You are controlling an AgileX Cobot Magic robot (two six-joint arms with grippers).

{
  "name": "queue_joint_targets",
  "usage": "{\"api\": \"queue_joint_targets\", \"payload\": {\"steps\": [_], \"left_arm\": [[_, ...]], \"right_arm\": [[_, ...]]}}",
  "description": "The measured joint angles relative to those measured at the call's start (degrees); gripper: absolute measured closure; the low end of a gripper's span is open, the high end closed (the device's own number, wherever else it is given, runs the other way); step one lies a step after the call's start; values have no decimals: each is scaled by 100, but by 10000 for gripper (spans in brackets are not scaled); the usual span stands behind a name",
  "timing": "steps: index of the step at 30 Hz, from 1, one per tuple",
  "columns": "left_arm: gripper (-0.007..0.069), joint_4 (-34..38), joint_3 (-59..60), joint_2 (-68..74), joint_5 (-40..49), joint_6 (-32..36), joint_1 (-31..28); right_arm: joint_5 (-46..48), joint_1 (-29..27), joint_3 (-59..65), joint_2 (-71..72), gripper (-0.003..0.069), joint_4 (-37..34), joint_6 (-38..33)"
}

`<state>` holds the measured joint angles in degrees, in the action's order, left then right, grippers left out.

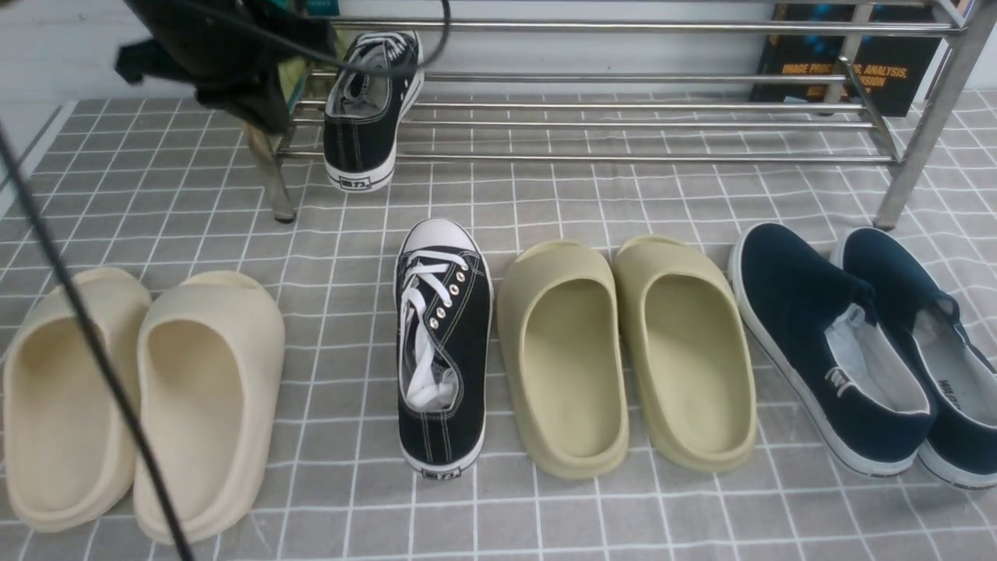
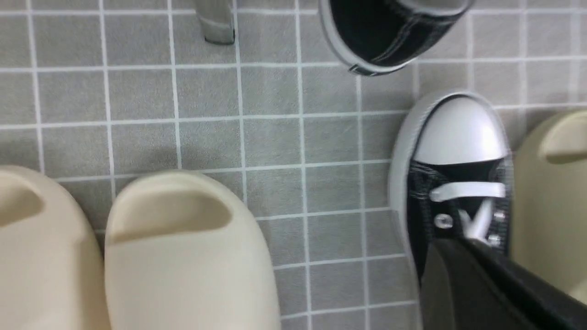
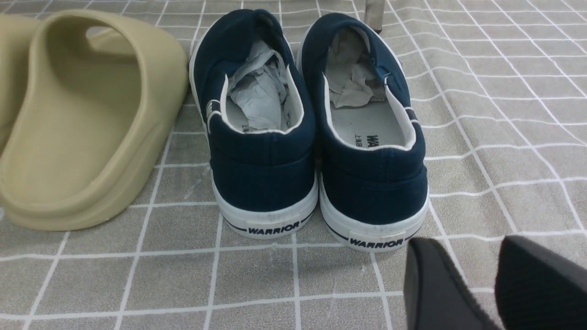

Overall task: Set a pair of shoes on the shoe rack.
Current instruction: Use the left arm to grab the shoe closest to it

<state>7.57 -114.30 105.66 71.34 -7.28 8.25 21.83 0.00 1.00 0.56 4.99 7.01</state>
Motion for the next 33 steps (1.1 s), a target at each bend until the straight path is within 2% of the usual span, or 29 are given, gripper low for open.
{"api": "queue_joint_targets", "payload": {"steps": [5,8,9,10,13,19,24,26,29,33], "left_arm": [[621,-172,68,-951,23,-12,502],[621,-757,634,-1606,29,-182,1248],[621,-791,687,-1640,29,-204,1297],[620,-1021,1102,-1843,34,-372,1616],[617,-1276,2201,-2049,34,-770,2081],[599,-1340,3884,-2027,-445,-1538,2128],[494,-1190,4786,-1917,-1676,-2073,1900],[447,-1128,4847,-1867,-1944,-2105,1891],[315,-853,4871,-1675,-2526,-2119,1891],[242,-820,4871,-1312,-2818,-2119,1891]], "right_arm": [[0,0,0,0,415,0,0],[0,0,0,0,415,0,0],[0,0,0,0,415,0,0],[0,0,0,0,415,0,0],[0,0,0,0,415,0,0],[0,0,0,0,415,0,0],[0,0,0,0,415,0,0],[0,0,0,0,415,0,0],[0,0,0,0,415,0,0],[0,0,0,0,415,0,0]]}}
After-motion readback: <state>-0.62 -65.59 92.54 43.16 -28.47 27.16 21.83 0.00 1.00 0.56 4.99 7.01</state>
